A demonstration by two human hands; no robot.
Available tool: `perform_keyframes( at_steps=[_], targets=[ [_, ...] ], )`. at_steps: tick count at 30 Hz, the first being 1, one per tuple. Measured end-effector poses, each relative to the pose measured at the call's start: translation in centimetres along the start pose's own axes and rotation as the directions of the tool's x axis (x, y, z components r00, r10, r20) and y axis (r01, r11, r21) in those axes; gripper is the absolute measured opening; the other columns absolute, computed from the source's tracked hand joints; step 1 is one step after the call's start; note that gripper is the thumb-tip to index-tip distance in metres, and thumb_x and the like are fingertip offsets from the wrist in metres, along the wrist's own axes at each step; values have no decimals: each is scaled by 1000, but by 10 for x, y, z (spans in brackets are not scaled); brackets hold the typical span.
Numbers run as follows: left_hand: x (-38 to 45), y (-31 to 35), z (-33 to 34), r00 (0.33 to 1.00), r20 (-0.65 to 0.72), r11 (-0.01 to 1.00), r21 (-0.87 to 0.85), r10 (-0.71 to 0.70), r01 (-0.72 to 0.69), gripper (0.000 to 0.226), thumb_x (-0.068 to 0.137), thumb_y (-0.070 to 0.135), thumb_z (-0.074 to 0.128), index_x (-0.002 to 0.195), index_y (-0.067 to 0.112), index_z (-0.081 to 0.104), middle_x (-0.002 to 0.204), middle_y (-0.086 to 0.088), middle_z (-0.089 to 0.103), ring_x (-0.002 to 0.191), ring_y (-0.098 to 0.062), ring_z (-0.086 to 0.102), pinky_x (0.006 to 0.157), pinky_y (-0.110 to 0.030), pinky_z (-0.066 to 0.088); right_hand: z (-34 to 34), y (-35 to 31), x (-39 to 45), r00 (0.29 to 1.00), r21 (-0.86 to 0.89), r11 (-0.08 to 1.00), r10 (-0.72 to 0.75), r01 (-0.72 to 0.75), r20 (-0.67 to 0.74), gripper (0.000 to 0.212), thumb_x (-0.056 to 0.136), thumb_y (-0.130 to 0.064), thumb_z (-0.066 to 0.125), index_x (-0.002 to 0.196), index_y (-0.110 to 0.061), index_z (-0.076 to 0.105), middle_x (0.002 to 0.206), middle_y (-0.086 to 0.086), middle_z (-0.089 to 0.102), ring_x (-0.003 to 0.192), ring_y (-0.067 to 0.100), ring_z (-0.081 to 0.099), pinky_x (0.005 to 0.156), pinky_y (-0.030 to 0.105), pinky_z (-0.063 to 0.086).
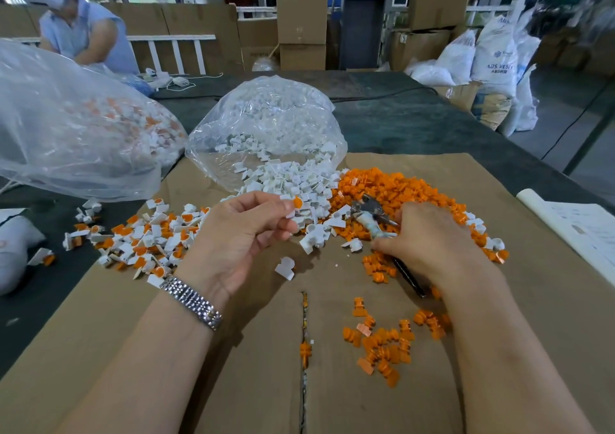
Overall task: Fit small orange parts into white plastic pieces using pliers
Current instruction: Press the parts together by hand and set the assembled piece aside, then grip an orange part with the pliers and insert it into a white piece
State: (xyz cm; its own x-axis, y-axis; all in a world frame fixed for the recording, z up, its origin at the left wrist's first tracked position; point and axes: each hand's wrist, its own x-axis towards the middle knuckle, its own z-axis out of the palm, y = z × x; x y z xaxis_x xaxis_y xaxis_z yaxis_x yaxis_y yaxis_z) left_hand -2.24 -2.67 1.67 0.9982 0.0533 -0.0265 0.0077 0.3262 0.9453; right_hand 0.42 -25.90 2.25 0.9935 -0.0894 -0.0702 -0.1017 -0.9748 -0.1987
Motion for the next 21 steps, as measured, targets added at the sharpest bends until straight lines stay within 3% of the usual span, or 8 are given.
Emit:
perform_keyframes(
  at_steps=[5, 10, 12, 15, 17, 19, 21],
  targets=[
    [-1, 2, -1, 1000, 16, 999, -44, -16, 17, 10, 62, 14, 85, 70, 13, 78, 71, -9, 71, 60, -15, 68, 56, -20, 56, 1, -2, -2, 997, 13, 998, -55, 55, -53, 35, 88, -48, 66, 76, -18, 50, 79, 2, 50, 84, 25, 53, 72, 40, 38],
    [-1, 2, 1, 999, 7, 994, -106, -40, 40, 7, 63, 14, 84, 69, 14, 80, 70, -7, 71, 61, -12, 68, 55, -18, 56, -4, -4, -4, 985, 210, 967, -115, 141, -130, 32, 101, -40, 47, 81, -17, 57, 72, 5, 57, 65, 21, 54, 54, 32, 33],
    [0, 1, 1, 999, 4, 990, -135, -43, 43, 7, 63, 14, 84, 69, 15, 81, 71, -4, 71, 62, -11, 69, 55, -18, 55, -14, -6, -9, 978, 369, 907, -168, 203, -125, 28, 101, -36, 49, 80, -20, 56, 71, 4, 58, 61, 20, 54, 53, 31, 36],
    [0, 0, 2, 999, 12, 988, -152, -30, 32, 6, 66, 14, 83, 72, 14, 81, 74, -2, 72, 65, -10, 69, 56, -17, 55, -27, -11, -22, 944, 580, 771, -329, 263, 8, 20, 101, -31, 55, 86, -20, 63, 80, 5, 70, 72, 23, 70, 60, 27, 53],
    [1, 0, 3, 1000, 8, 986, -165, -19, 20, 7, 67, 15, 83, 74, 13, 82, 76, -1, 73, 65, -9, 70, 56, -17, 55, -27, -16, -30, 895, 623, 736, -427, 265, 125, 22, 102, -35, 55, 94, -17, 66, 87, 5, 74, 84, 22, 72, 76, 37, 59],
    [1, -1, 3, 1000, -10, 984, -177, -14, 12, 9, 66, 15, 83, 75, 13, 82, 77, -2, 73, 65, -10, 70, 55, -17, 54, -24, -21, -34, 861, 578, 754, -481, 312, 163, 30, 102, -37, 53, 97, -11, 66, 92, 9, 73, 91, 29, 70, 89, 51, 55],
    [1, -1, 4, 999, -35, 982, -187, -12, 5, 13, 64, 14, 84, 76, 12, 80, 78, -4, 73, 64, -11, 70, 54, -17, 54, -23, -27, -39, 853, 545, 764, -498, 346, 156, 37, 102, -39, 52, 96, -6, 65, 93, 13, 71, 90, 31, 66, 89, 52, 51]
  ],
)
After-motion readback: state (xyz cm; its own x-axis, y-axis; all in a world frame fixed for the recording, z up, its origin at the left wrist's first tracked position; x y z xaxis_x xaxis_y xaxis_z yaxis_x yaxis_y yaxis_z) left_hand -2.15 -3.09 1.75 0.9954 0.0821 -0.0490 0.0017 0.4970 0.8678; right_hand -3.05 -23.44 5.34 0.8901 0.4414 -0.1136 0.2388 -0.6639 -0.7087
